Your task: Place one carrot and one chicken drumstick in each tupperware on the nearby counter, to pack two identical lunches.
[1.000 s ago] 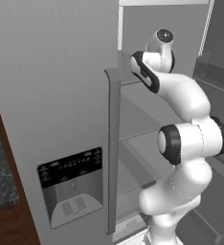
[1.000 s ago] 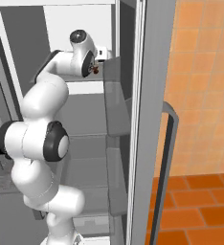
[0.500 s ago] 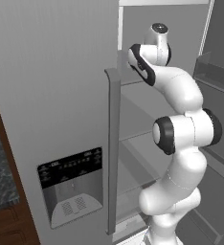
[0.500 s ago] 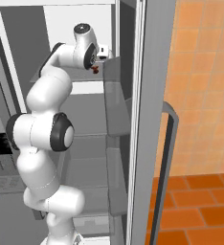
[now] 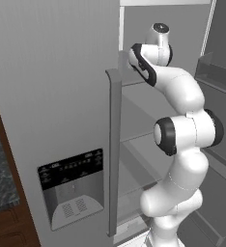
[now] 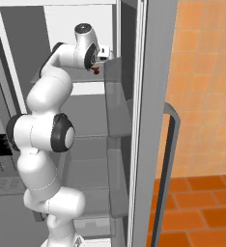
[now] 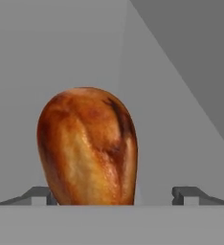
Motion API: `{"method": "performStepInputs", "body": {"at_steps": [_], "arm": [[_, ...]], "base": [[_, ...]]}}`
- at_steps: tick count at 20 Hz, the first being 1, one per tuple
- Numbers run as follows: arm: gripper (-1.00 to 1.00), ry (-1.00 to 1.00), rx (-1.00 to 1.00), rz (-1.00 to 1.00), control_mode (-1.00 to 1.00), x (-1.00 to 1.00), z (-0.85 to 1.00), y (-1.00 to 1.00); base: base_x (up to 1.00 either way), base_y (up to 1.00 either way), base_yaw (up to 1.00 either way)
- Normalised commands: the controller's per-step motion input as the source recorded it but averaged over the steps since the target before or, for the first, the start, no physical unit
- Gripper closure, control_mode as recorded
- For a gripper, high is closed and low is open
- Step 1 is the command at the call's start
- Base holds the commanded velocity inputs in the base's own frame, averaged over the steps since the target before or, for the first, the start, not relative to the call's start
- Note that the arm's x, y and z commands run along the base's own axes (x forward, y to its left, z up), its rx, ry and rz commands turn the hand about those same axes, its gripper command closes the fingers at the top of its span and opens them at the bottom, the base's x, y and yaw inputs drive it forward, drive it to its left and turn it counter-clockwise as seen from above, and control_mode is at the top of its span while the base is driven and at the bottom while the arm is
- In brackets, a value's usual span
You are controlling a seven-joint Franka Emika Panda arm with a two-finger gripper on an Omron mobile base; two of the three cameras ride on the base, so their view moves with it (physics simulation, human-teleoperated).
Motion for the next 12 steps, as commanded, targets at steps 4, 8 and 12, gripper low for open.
{"method": "performStepInputs", "body": {"at_steps": [4, 8, 12], "arm": [[1.00, 0.02, 0.00, 0.00, -1.00, 0.00, -0.17, 0.07], [1.00, 0.04, 0.00, 0.00, -1.00, -0.05, -0.07, 0.05], [1.00, 0.01, 0.00, 0.00, -1.00, -0.23, -0.09, 0.09]], "base": [[0.00, 0.00, 0.00], [0.00, 0.00, 0.00], [0.00, 0.00, 0.00]]}}
